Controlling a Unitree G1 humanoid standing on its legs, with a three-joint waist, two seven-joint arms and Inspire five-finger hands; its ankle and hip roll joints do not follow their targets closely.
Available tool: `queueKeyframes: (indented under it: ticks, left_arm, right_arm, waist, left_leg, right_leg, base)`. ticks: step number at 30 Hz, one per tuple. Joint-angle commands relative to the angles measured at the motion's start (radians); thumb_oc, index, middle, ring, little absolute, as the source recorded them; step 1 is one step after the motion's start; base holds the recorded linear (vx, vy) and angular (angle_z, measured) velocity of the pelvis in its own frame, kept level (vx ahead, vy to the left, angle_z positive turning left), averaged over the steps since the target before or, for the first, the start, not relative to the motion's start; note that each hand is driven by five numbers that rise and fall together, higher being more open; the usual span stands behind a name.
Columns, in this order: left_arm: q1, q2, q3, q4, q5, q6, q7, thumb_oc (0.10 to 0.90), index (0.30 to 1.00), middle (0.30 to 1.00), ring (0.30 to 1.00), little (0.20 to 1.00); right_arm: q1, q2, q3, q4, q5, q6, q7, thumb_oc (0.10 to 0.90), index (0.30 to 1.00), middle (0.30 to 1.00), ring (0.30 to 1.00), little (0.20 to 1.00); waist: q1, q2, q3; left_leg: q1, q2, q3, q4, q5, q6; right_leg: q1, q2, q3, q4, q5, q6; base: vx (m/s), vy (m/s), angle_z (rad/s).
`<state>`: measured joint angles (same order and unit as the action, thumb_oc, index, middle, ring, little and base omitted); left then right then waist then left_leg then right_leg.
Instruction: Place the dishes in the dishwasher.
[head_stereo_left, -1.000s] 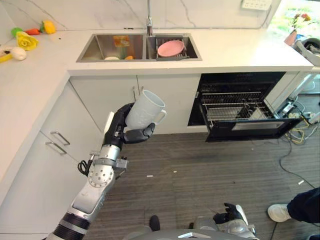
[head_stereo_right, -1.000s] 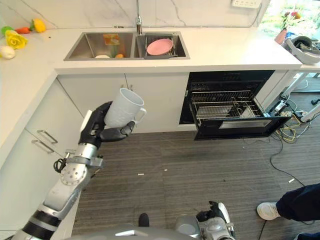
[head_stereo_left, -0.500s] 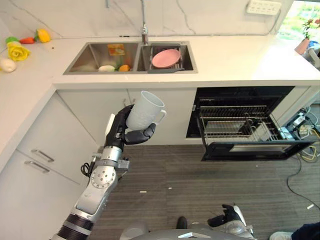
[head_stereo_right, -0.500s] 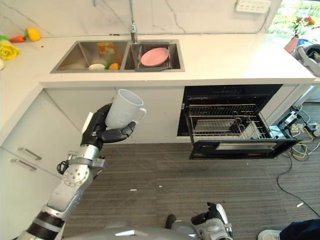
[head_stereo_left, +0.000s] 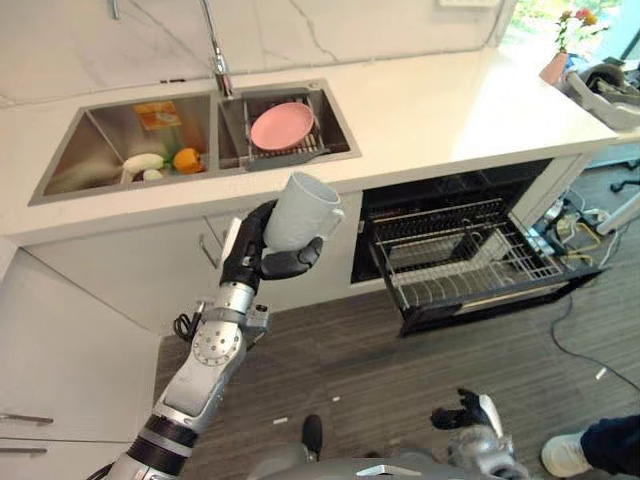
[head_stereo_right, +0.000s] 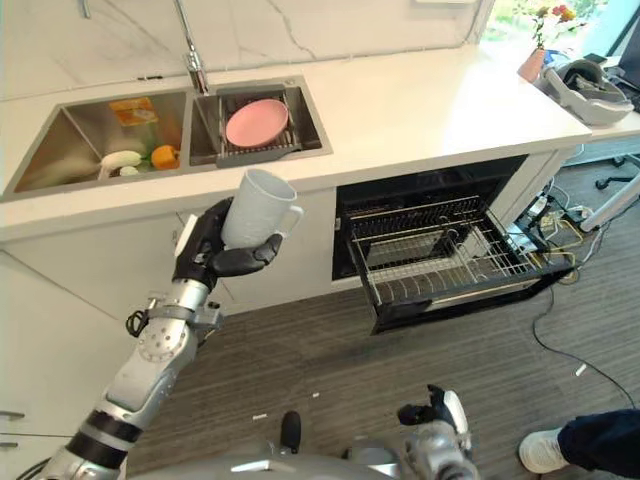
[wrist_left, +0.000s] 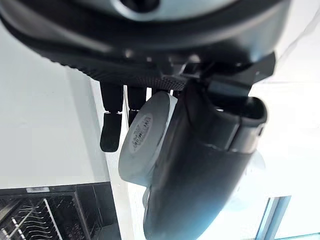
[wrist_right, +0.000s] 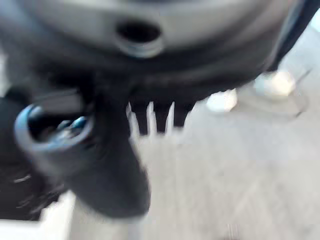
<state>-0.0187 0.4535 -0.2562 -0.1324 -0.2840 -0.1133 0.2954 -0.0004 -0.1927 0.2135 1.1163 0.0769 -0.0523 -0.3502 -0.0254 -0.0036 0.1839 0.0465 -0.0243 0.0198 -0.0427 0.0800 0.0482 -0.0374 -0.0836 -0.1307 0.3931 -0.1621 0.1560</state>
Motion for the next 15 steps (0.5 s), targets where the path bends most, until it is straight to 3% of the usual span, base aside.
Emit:
queueKeyframes:
  ticks: [1,5,7,8,10,11,15]
  left_arm:
    - [-0.058,0.035,0.071,-0.125,0.051,-0.114,0.025,0.4,0.3,0.3,0.3,0.3]
    - [-0.023,0.02,0.086,-0.13,0.014,-0.122,0.006,0.4,0.3,0.3,0.3,0.3]
    - [-0.027,0.013,0.076,-0.129,-0.008,-0.121,-0.007,0.4,0.3,0.3,0.3,0.3]
    - [-0.033,0.01,0.069,-0.129,-0.017,-0.123,-0.019,0.4,0.3,0.3,0.3,0.3]
    - [-0.036,0.012,0.067,-0.131,-0.019,-0.123,-0.019,0.4,0.3,0.3,0.3,0.3]
    - [-0.044,0.01,0.07,-0.137,-0.02,-0.119,-0.005,0.4,0.3,0.3,0.3,0.3]
    - [-0.045,0.011,0.073,-0.146,-0.011,-0.116,0.006,0.4,0.3,0.3,0.3,0.3]
  right_arm:
    - [-0.002,-0.058,0.005,0.08,-0.003,0.022,-0.01,0.8,0.9,0.9,0.9,0.9]
    - [0.009,-0.061,-0.011,0.113,-0.002,0.016,-0.005,0.8,0.9,0.9,0.9,0.9]
    - [0.009,-0.077,-0.024,0.127,0.011,0.012,-0.002,0.8,0.9,0.9,0.9,0.9]
    - [0.005,-0.101,-0.036,0.123,0.021,0.006,-0.001,0.8,0.9,0.9,0.9,0.9]
    - [0.002,-0.109,-0.037,0.12,0.023,0.002,-0.004,0.8,0.9,0.9,0.9,0.9]
    - [-0.012,-0.124,-0.04,0.12,0.027,-0.001,-0.011,0.8,0.9,0.9,0.9,0.9]
    - [-0.014,-0.148,-0.073,0.093,0.065,-0.016,-0.015,0.8,0.9,0.9,0.9,0.9]
  waist:
    - [0.02,-0.008,-0.005]
    - [0.028,-0.025,-0.011]
    - [0.031,-0.035,-0.005]
    - [0.041,-0.042,0.013]
    - [0.048,-0.043,0.019]
    - [0.055,-0.039,0.022]
    - [0.053,-0.036,0.018]
  left_leg:
    - [0.012,0.024,0.019,0.082,-0.144,-0.037]
    - [0.006,0.019,0.039,0.107,-0.149,-0.05]
    - [-0.023,0.013,0.039,0.17,-0.147,-0.071]
    - [-0.075,0.011,0.027,0.28,-0.121,-0.098]
    - [-0.089,-0.002,-0.008,0.315,-0.106,-0.11]
    - [-0.098,-0.011,-0.093,0.323,-0.11,-0.124]
    - [-0.085,0.011,-0.111,0.255,-0.151,-0.115]
  right_leg:
    - [0.0,-0.02,-0.071,-0.084,0.102,0.006]
    - [0.062,-0.017,-0.133,-0.218,0.078,-0.037]
    - [0.098,0.0,-0.125,-0.266,0.067,-0.066]
    - [0.126,0.006,-0.127,-0.302,0.073,-0.084]
    - [0.131,0.01,-0.115,-0.309,0.074,-0.091]
    - [0.131,0.019,-0.087,-0.32,0.076,-0.091]
    - [0.127,0.007,-0.058,-0.31,0.074,-0.073]
  base:
    - [-0.02,0.049,-1.15]
    - [0.02,-0.041,-0.23]
    - [-0.02,-0.055,0.11]
    - [-0.04,-0.031,0.11]
    - [-0.03,0.021,0.02]
    - [-0.02,0.05,-0.15]
    - [0.04,0.094,-0.43]
